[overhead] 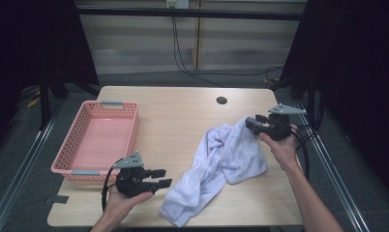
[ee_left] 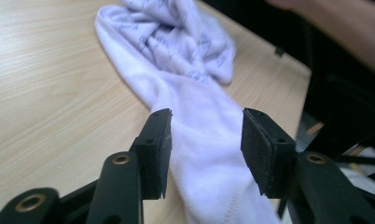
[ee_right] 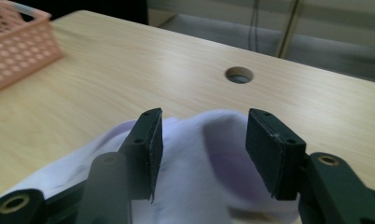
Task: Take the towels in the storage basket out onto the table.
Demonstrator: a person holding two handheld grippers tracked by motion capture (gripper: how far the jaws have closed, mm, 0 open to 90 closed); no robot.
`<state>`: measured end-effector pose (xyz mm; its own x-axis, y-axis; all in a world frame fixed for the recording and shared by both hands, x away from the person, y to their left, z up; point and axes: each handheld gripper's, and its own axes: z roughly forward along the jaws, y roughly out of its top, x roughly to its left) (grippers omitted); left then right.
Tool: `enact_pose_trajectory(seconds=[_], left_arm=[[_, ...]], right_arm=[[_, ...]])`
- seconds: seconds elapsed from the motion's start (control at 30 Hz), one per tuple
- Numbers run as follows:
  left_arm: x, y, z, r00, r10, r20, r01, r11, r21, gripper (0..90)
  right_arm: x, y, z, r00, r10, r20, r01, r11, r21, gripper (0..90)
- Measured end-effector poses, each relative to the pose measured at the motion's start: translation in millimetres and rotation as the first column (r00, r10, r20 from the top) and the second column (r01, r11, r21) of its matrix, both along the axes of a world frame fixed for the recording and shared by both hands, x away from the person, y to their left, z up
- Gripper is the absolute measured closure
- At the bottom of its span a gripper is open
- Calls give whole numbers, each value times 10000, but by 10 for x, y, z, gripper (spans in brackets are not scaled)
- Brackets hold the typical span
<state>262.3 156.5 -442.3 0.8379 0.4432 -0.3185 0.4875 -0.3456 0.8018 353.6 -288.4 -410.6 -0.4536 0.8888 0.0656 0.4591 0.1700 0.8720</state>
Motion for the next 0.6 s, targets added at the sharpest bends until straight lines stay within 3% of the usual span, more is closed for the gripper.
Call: enact_pose_trajectory(seconds=[0.03, 0.1, 0.13, 0.2, 0.27, 0.3, 0.4, 0.47, 0.5, 0.53, 0.57, 0.6], left_arm=[[18, -36, -22, 9999, 12, 103, -14, 9998, 214, 517], [67, -158, -91, 9996, -190, 227, 169, 9958, 900, 484], [77, -206, -115, 9988, -329, 352, 287, 9931, 1138, 470], [106, -329, -164, 9958, -881, 249, 841, 9876, 1324, 454], [115, -427, -184, 9907, -1318, 351, 1254, 9814, 1456, 435], [135, -475, -203, 9877, -1546, 211, 1500, 9781, 1444, 434], [188, -603, -309, 9858, -1680, -25, 1656, 9687, 1849, 432], [218, -659, -417, 9903, -1386, -8, 1336, 9530, 2720, 479], [232, -657, -452, 9909, -1337, 136, 1240, 9490, 2898, 541], [259, -628, -482, 9910, -1334, -112, 1316, 9552, 2652, 586], [262, -608, -477, 9909, -1337, -129, 1325, 9576, 2558, 700], [256, -574, -451, 9927, -1203, 133, 1127, 9590, 2599, 786]], right_arm=[[-70, 4, 13, 9999, 119, -31, -118, 9997, 199, 452], [-198, 29, 38, 9996, 241, 143, -243, 9996, 161, 443], [-263, 37, 42, 9988, 463, 129, -468, 9978, 461, 442], [-374, 98, 5, 9955, 942, -122, -932, 9937, 625, 442], [-518, 216, -94, 9869, 1548, -453, -1529, 9873, 431, 442], [-582, 279, -164, 9810, 1808, -707, -1777, 9829, 479, 443], [-755, 464, -412, 9592, 2489, -1338, -2429, 9682, 599, 444], [-831, 572, -574, 9441, 2791, -1753, -2761, 9602, 418, 435], [-852, 619, -658, 9386, 2823, -1986, -2835, 9587, 226, 421], [-852, 635, -701, 9382, 2772, -2071, -2817, 9595, 80, 418], [-846, 645, -745, 9363, 2727, -2211, -2796, 9601, 0, 415], [-836, 647, -764, 9339, 2764, -2268, -2842, 9588, -19, 413]])
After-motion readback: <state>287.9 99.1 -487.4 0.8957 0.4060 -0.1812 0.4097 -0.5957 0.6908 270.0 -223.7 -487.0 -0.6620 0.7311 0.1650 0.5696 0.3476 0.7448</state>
